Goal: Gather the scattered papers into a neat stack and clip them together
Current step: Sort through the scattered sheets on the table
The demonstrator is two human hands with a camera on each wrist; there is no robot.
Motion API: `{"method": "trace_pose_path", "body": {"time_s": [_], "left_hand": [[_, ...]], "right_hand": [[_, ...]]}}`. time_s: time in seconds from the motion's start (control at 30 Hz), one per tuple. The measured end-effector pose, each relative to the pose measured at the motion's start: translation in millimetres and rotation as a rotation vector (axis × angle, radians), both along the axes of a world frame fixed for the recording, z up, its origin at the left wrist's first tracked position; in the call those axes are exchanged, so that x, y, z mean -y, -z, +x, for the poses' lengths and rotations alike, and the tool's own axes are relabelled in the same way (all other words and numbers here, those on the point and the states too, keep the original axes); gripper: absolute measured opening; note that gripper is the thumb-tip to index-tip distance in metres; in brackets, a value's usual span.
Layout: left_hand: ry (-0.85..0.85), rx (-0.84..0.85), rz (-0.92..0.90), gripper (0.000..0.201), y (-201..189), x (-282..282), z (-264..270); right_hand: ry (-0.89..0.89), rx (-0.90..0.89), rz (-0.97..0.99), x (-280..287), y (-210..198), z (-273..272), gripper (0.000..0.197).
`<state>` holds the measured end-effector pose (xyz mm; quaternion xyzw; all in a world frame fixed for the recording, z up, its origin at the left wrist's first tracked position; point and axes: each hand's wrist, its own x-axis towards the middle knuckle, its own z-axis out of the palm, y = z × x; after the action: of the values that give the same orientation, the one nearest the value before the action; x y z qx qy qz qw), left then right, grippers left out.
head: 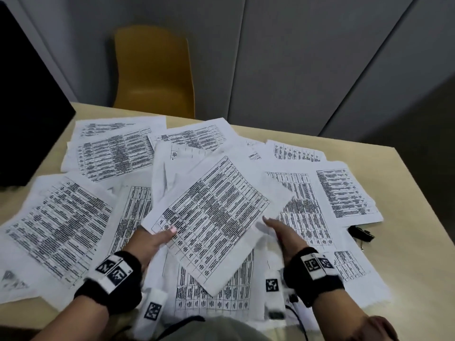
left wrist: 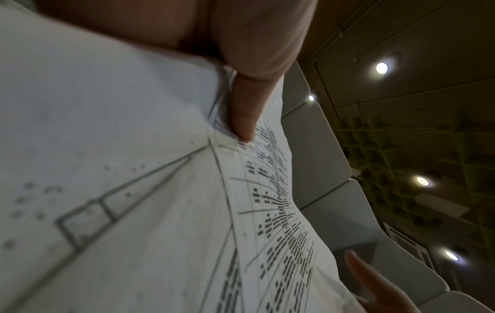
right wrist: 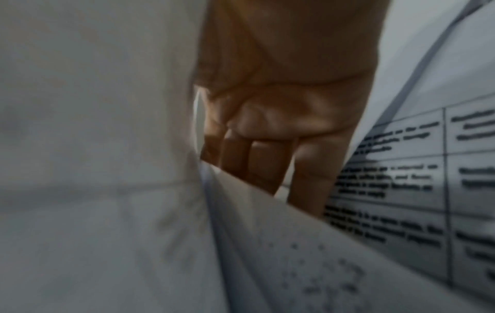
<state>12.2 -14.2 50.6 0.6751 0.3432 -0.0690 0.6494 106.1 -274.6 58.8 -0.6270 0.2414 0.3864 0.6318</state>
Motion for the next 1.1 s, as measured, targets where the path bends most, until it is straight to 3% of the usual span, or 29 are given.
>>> {"method": "trace_pose_path", "body": {"time_s": [0.07, 0.1, 0.2, 0.27, 0.33, 0.4, 0.47, 0.57, 0.7, 0.77, 0.83, 0.9, 1.0, 1.1], "left_hand": [[0.048, 0.012, 0.005, 0.032, -4.8, 1.3, 3.1], [0.071, 0.003, 0.019, 0.036, -6.0, 1.9, 5.8], [0.122, -0.027, 0.170, 0.061, 0.1, -12.1, 10.0], [0.039, -0.020, 0.418, 0.065, 11.1, -35.0, 8.6], [-0.065, -0.200, 0.711, 0.069, 21.1, -59.6, 5.0], [-0.062, -0.380, 0.800, 0.080, 27.8, -73.2, -0.4], [-0.052, -0.410, 0.771, 0.082, 37.0, -77.1, -2.3], [-0.146, -0.293, 0.599, 0.074, 38.8, -72.4, -0.6], [-0.130, -0.142, 0.292, 0.037, 36.1, -65.0, 1.6], [-0.147, -0.075, 0.107, 0.029, 34.6, -62.8, -0.9], [-0.168, -0.062, -0.082, 0.025, 32.3, -60.5, -3.9], [-0.095, -0.135, -0.217, 0.035, 33.1, -56.2, -6.8], [0.090, -0.169, -0.132, 0.037, 35.9, -46.7, -8.5], [0.129, -0.160, 0.050, 0.038, 43.3, -39.5, -9.0]], "right_hand": [[-0.149, 0.058, -0.165, -2.6, 10.9, 2.6, 0.097], [-0.209, 0.099, -0.268, -5.1, 15.6, 1.7, 0.093], [-0.170, 0.155, -0.369, -3.0, 31.2, -1.7, 0.059], [-0.060, 0.184, -0.349, 3.5, 42.5, -3.4, 0.045], [0.005, 0.173, -0.350, 8.4, 45.7, -5.7, 0.037], [0.004, 0.172, -0.375, 10.5, 47.7, -7.6, 0.024], [-0.018, 0.176, -0.400, 10.5, 48.6, -4.9, 0.028], [-0.018, 0.204, -0.373, 7.9, 43.8, -5.0, 0.027], [-0.025, 0.218, -0.319, 8.7, 38.1, -9.0, 0.029], [-0.002, 0.196, -0.305, 5.5, 40.1, -9.8, 0.030], [-0.016, 0.214, -0.268, -1.1, 39.0, -14.8, 0.035], [-0.057, 0.249, -0.250, -10.6, 40.0, -17.4, 0.036], [-0.095, 0.272, -0.224, -29.0, 38.0, -23.0, 0.022], [-0.159, 0.286, -0.221, -32.1, 31.3, -24.2, 0.018]]}}
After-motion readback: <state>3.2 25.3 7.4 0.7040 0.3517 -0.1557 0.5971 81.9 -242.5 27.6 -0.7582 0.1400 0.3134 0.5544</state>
